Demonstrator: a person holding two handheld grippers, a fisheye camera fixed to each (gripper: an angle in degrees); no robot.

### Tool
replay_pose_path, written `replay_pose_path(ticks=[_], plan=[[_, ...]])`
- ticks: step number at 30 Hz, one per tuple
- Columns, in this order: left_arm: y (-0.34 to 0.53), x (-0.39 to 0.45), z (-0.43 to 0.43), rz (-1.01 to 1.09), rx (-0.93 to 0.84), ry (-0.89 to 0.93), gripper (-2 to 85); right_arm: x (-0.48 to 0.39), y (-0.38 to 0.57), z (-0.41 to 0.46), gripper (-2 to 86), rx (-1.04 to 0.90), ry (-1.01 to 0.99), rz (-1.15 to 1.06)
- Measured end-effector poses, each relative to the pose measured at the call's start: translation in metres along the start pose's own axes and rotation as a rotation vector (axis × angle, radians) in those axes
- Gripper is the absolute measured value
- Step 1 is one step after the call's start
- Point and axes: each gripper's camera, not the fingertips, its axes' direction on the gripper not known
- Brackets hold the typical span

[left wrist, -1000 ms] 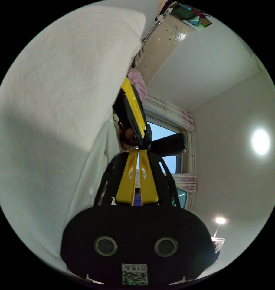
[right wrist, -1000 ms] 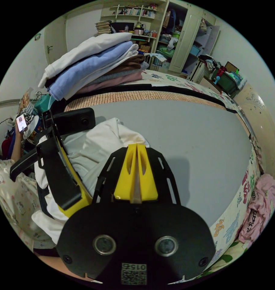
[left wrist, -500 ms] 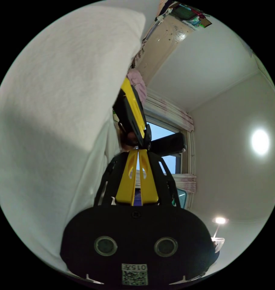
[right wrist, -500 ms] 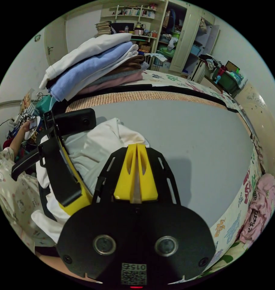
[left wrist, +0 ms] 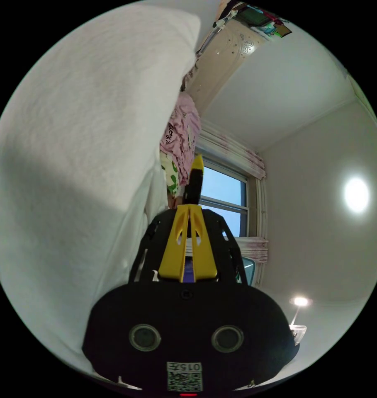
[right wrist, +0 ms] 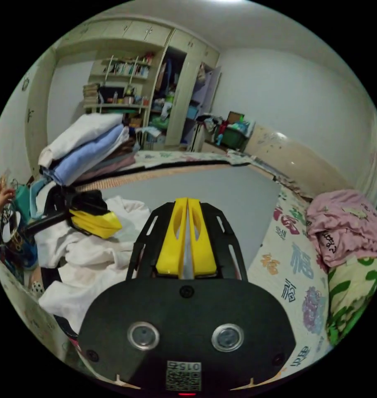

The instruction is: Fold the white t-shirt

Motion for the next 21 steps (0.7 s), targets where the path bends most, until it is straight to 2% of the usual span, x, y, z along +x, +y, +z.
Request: replay_pose_path(ticks=[2, 6, 10, 14, 18, 21], plan=[[-0.007, 0.0, -0.004, 0.0, 0.0, 0.0, -0.9, 0.017, 0.011, -0.053, -1.0, 0.175, -0.076, 0.056], [-0.025, 0.002, -0.013, 0.001, 0.0, -0.001, -0.9, 0.04, 0.046, -0.095, -1.1, 0.398, -0.259, 0.139], [-0.041, 0.005, -0.021, -0.002, 0.002, -0.001, -0.9, 0.056, 0.059, -0.116, -1.0, 0.334, -0.3, 0.178], [-0.061, 0.008, -0.029, 0.002, 0.003, -0.002, -0.9, 0.08, 0.055, -0.165, -1.0, 0.402, -0.383, 0.252], [-0.092, 0.015, -0.041, 0.001, 0.103, -0.043, -0.9, 0.095, 0.052, -0.195, -0.8, 0.405, -0.381, 0.315], [-0.107, 0.018, -0.045, -0.006, 0.103, -0.063, -0.9, 0.094, 0.044, -0.215, -0.6, 0.404, -0.388, 0.313]])
